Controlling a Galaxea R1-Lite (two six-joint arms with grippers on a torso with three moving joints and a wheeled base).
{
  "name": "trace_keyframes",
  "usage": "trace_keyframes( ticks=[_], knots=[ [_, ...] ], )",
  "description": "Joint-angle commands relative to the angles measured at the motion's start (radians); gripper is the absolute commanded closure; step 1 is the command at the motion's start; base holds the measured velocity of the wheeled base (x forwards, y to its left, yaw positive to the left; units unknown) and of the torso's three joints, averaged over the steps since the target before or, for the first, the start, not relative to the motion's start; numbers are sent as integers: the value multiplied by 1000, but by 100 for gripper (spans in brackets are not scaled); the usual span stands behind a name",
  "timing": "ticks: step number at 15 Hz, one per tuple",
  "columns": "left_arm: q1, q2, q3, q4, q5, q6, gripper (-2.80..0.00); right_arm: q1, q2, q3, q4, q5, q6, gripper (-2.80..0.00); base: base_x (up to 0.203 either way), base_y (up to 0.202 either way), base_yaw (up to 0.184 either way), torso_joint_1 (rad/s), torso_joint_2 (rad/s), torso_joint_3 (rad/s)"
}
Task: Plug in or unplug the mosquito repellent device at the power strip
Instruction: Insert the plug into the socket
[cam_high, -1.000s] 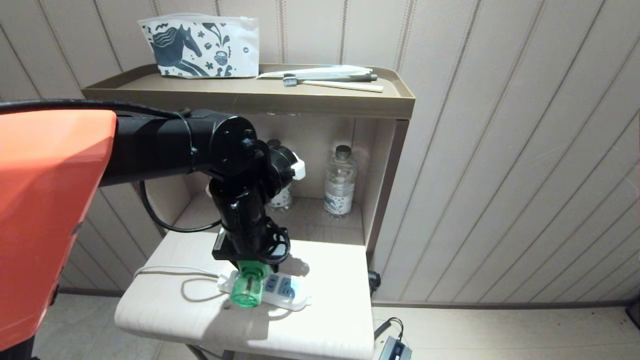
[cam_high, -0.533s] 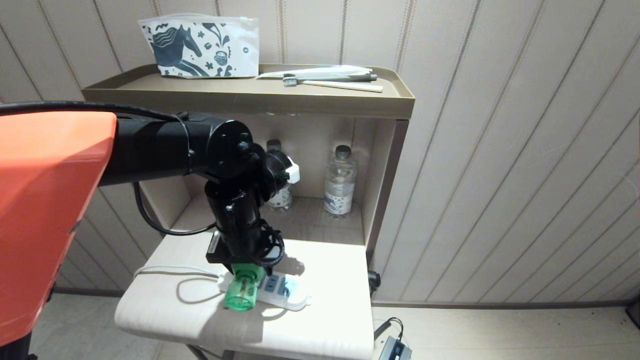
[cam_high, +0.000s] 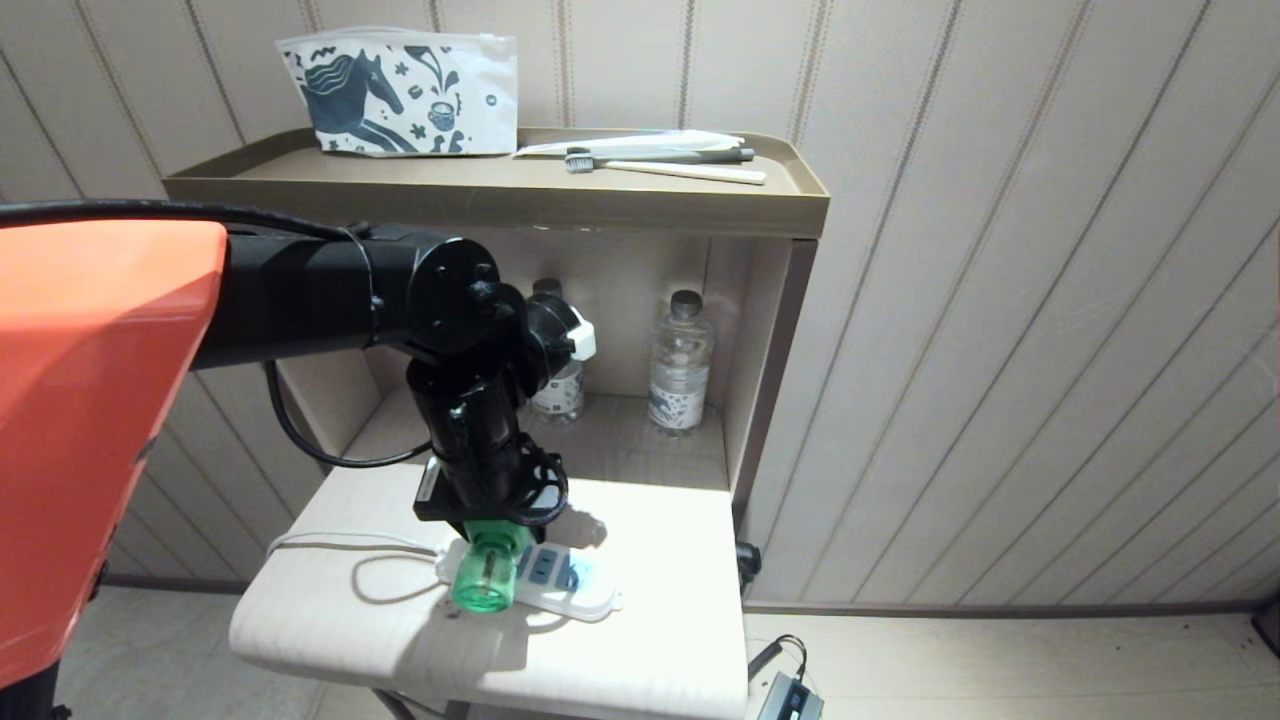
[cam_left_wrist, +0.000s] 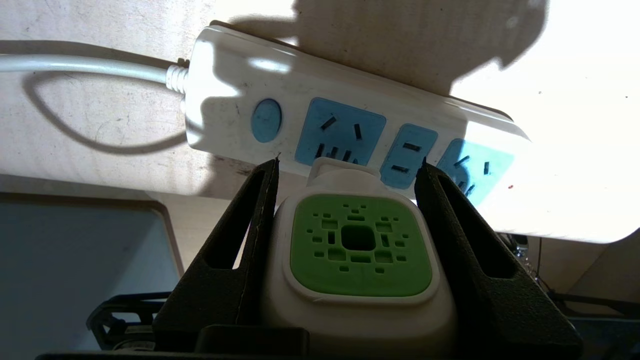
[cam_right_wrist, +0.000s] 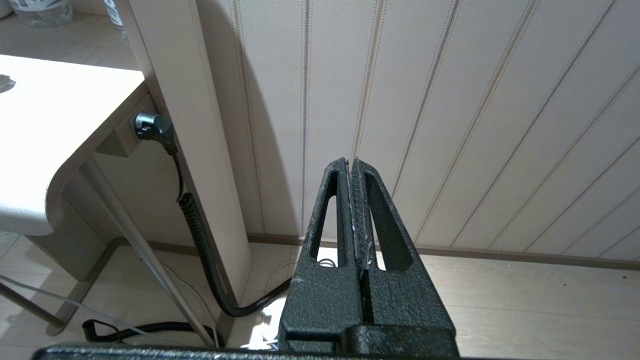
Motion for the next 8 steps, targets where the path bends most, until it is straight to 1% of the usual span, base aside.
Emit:
trace_keyframes(
  ticks=[1, 8],
  knots=[
    [-1, 2, 4, 3, 1, -4, 0, 0, 0, 0, 0, 0, 0, 0, 0, 0, 0, 0, 0, 0],
    [1, -1, 27, -2, 11, -11, 0, 0, 0, 0, 0, 0, 0, 0, 0, 0, 0, 0, 0, 0]
  ],
)
